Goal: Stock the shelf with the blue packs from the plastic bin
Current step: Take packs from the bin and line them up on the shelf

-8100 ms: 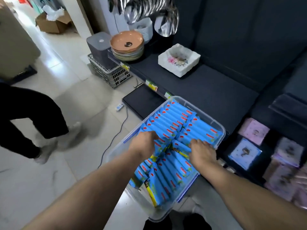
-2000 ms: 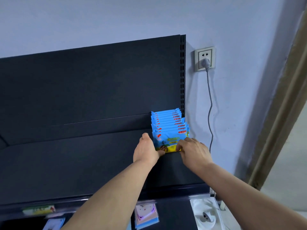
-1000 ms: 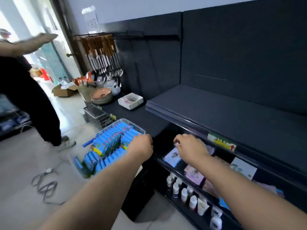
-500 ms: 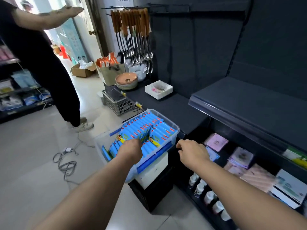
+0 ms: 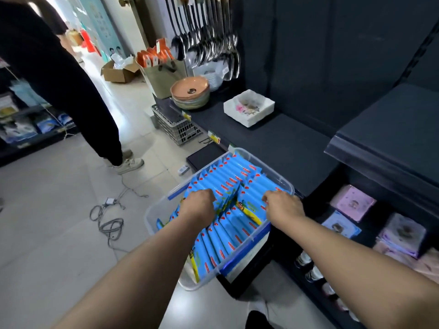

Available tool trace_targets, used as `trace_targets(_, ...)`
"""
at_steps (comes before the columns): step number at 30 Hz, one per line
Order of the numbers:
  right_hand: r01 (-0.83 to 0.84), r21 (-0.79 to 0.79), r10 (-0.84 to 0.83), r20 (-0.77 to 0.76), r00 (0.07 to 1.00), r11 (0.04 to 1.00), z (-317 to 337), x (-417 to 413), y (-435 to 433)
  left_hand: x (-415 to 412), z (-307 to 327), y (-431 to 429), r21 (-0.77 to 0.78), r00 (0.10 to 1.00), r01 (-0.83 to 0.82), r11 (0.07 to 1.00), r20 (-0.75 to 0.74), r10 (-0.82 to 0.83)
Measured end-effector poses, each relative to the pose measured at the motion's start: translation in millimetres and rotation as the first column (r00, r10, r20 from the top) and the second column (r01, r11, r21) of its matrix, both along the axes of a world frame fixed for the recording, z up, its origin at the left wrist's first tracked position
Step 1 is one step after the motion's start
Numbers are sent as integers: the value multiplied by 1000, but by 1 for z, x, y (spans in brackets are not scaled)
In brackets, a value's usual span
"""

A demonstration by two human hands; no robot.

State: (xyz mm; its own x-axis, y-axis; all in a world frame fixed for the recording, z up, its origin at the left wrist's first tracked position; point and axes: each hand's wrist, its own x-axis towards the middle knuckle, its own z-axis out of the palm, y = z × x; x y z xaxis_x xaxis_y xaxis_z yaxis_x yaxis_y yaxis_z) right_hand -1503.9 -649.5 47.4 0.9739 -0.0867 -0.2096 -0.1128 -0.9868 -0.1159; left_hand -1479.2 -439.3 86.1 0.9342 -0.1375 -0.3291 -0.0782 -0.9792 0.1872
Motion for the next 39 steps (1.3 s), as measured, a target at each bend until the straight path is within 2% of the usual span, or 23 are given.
trace_targets(4,-10,-35,7,-82,997,999,-18,22,9,22,-16,12,-42,1000,-23,999,16,23)
trace_targets(8,-6,-56,0,-106,994,998,-32,32,17,34,-34,25,-77,999,-1,997,-42,-2)
trace_targets(17,124,-153,-151,-176,973,980,-50,33,46,63,-61,59,-78,993,22,997,-114,-31)
trace_targets(21,235,-65,-240,-79,968,970,-52,27,50,70,-66,65,-56,988,60,997,-138,-67)
trace_targets(24,290,47,-290,-4,957,956,-37,20,44,77,-65,59,-57,986,91,994,-138,-98)
trace_targets(27,327,81,-334,105,937,942,-14,9,35,83,-61,36,-94,982,125,988,-128,-137)
trace_targets(31,380,55,-381,249,891,924,14,-9,16,85,-54,-13,-151,958,266,952,-67,-279)
trace_targets(33,389,28,-382,273,883,921,22,-18,4,84,-51,-37,-156,934,351,923,-18,-358)
trace_targets(35,406,-7,-392,248,886,914,25,-24,-6,84,-52,-59,-129,896,444,887,43,-443)
trace_targets(39,414,-46,-406,122,906,909,18,-34,-14,89,-62,-87,28,816,570,821,101,-570)
